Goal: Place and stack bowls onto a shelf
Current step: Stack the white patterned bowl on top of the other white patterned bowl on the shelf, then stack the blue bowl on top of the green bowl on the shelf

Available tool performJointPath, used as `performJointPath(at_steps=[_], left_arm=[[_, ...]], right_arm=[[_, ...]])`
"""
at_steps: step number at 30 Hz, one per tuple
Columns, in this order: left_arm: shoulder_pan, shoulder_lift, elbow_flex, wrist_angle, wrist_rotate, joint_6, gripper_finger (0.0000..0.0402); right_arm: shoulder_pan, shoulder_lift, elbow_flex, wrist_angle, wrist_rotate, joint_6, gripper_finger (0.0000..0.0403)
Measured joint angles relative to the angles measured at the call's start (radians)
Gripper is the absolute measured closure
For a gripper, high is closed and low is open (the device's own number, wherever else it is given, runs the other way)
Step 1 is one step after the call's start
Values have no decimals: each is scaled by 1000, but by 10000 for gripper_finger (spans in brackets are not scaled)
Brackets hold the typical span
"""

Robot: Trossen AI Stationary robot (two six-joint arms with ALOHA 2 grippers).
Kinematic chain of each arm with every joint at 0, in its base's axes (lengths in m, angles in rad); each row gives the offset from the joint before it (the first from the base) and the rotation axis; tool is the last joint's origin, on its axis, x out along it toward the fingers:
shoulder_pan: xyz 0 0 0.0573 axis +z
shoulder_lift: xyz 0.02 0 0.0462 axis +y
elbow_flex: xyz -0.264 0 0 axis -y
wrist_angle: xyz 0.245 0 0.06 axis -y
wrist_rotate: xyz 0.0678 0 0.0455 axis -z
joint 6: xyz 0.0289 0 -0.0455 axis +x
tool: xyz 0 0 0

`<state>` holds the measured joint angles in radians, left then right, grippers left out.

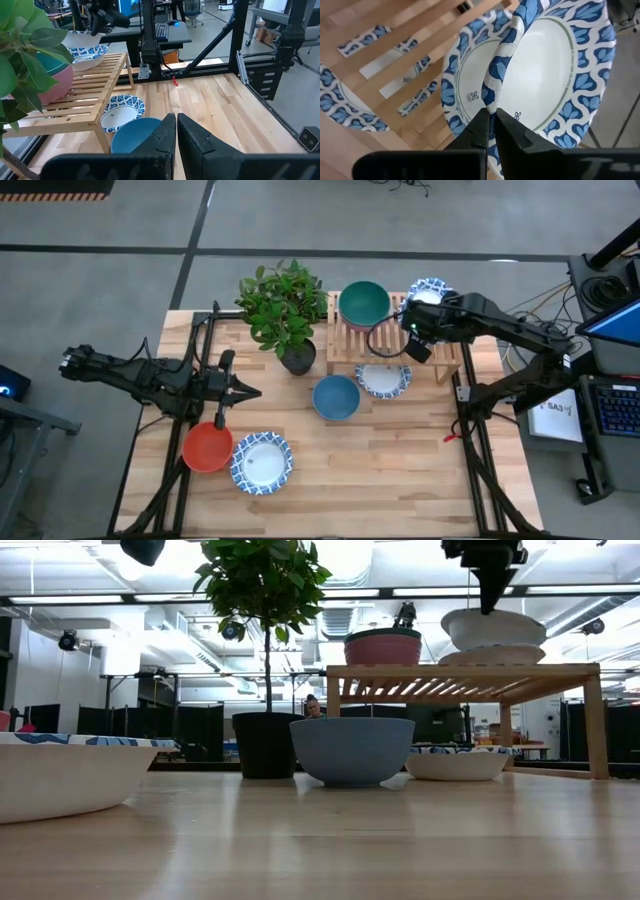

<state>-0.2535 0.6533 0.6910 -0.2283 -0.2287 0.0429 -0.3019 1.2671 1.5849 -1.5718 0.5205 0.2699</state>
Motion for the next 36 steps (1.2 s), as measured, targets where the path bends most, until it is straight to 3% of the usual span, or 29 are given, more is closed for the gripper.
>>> performJointPath(at_steps=[6, 14, 21, 28, 36], left_arm=[[0, 1, 0, 0, 0, 4, 402], [0, 6, 0, 1, 0, 4, 402], [0, 16, 0, 0, 0, -4, 402], [0, 57, 0, -28, -1, -118, 402], [0, 147, 0, -29, -1, -214, 402]], right_arm=[[0, 23, -8, 1, -5, -1, 379], [0, 38, -6, 2, -5, 23, 305], [20, 4, 13, 8, -4, 123, 276], [182, -85, -35, 180, 24, 177, 276], [408, -171, -220, 485, 60, 200, 276]])
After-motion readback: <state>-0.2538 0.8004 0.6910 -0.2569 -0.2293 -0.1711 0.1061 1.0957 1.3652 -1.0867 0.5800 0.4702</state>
